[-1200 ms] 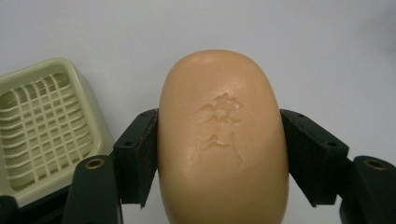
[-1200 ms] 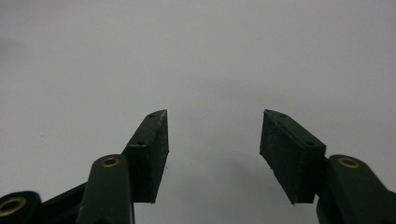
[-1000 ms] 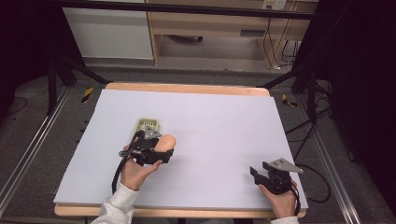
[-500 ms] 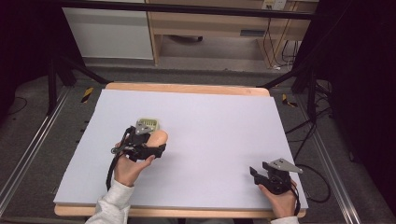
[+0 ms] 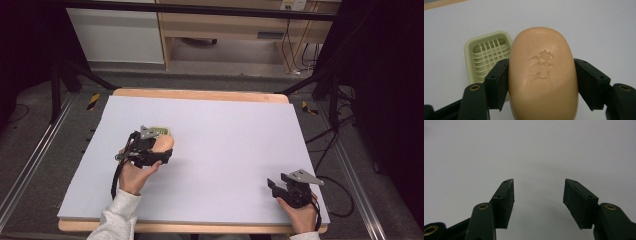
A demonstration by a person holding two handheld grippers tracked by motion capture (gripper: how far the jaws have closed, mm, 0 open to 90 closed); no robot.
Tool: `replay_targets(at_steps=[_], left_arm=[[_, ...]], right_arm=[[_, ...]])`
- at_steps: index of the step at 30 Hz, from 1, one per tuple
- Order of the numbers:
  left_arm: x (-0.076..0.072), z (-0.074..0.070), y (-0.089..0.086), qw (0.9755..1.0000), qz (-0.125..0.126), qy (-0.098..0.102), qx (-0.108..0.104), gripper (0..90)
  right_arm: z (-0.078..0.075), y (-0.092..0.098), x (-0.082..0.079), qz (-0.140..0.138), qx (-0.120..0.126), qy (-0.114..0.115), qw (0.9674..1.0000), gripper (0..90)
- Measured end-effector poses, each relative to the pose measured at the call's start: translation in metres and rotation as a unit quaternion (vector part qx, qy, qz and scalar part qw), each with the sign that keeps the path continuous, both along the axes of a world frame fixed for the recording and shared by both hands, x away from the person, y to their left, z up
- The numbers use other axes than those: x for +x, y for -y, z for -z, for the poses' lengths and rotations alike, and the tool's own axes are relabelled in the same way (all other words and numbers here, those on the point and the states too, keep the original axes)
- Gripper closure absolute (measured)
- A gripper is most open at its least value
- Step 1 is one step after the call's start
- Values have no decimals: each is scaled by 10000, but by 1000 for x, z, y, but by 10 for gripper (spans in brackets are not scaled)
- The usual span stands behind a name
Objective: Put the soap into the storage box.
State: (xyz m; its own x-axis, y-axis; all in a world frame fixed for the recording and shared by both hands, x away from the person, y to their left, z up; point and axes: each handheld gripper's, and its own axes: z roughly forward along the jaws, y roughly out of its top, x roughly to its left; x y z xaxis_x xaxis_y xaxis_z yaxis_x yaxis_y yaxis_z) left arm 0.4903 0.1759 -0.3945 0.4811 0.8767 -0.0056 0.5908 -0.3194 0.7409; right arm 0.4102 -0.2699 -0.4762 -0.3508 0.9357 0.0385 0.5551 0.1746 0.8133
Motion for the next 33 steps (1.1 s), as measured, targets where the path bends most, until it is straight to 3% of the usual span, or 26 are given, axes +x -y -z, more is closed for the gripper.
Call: replay_targets(at_steps=[26,33], left_arm=[[39,-2,-15,9993,-370,54,-70,319],[48,3,-18,9989,-470,42,37,319]], right_arm=[[0,-1,1,4,5,-23,10000,422],[1,0,1,-7,-44,23,10000,422]])
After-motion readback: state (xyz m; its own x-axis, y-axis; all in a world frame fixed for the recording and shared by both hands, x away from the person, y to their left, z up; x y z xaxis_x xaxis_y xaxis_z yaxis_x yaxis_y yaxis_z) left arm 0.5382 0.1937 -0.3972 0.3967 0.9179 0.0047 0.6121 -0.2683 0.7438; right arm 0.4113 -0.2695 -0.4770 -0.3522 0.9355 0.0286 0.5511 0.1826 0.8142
